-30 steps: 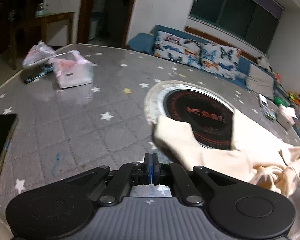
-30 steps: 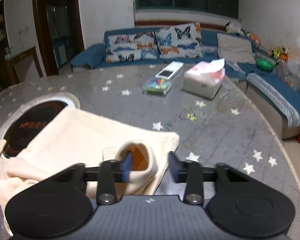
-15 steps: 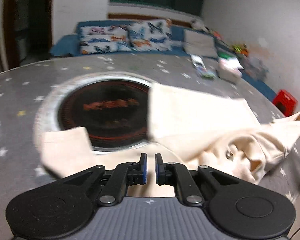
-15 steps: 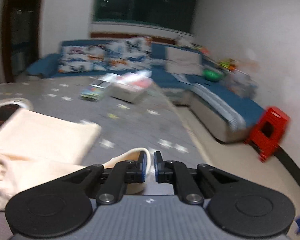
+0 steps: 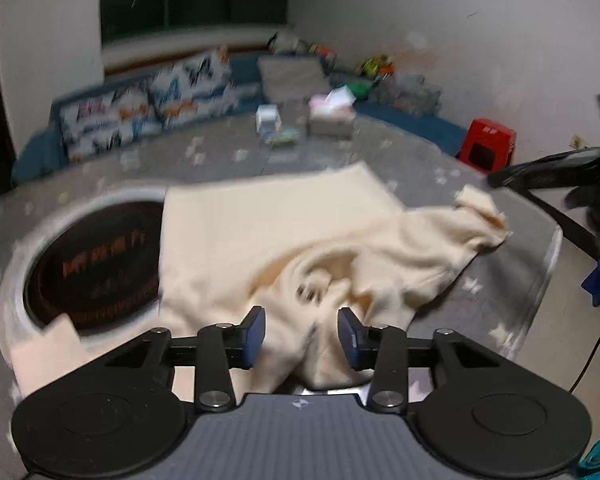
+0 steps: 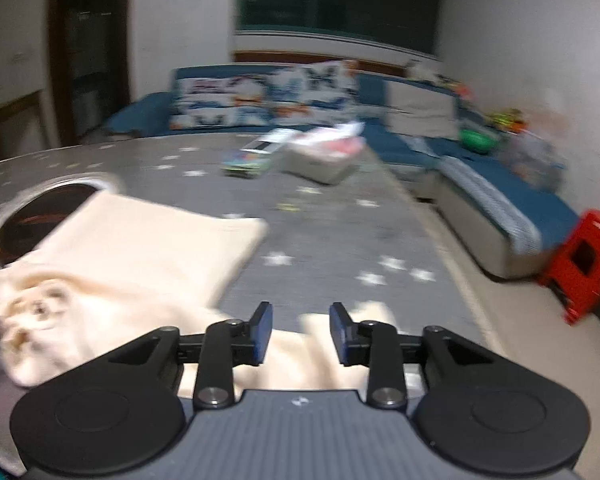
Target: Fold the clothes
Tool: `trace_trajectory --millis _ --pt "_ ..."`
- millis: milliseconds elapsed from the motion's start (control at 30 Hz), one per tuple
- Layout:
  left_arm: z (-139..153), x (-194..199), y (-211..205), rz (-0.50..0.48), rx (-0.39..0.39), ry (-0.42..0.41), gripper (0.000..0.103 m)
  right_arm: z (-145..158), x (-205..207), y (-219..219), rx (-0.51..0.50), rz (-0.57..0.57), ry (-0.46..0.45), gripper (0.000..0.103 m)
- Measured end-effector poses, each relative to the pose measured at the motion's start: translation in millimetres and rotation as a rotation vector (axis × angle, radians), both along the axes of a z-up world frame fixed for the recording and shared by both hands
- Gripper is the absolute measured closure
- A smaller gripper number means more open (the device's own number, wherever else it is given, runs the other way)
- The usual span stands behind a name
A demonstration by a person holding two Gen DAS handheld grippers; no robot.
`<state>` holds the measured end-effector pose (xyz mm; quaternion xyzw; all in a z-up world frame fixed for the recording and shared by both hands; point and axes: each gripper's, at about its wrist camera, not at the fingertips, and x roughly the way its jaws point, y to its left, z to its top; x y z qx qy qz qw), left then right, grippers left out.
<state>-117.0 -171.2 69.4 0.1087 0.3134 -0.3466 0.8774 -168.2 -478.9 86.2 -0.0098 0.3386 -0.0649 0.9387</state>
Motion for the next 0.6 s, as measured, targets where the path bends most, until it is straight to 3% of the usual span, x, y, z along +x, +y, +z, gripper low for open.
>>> trace_trajectory --millis 100,267,367,400,600 --pt "1 -2 -11 -0.03 0.008 -0.021 0.06 1 4 27 0.017 0.123 0.011 0.071" --pt "-28 12 -33 -0.042 0.1 0.025 0.065 -1 6 77 0.028 0.347 0.049 0.071" --pt "-38 13 -35 -0.044 0.133 0.006 0.08 -5 7 105 0.008 0.462 0.079 0.071" --pt "-37 11 -32 -0.043 0.128 0.001 0.087 -7 8 114 -0.003 0.495 0.089 0.071" --pt "-7 -15 5 -0.06 0.002 -0.044 0.09 -17 8 146 -0.084 0.607 0.121 0.071"
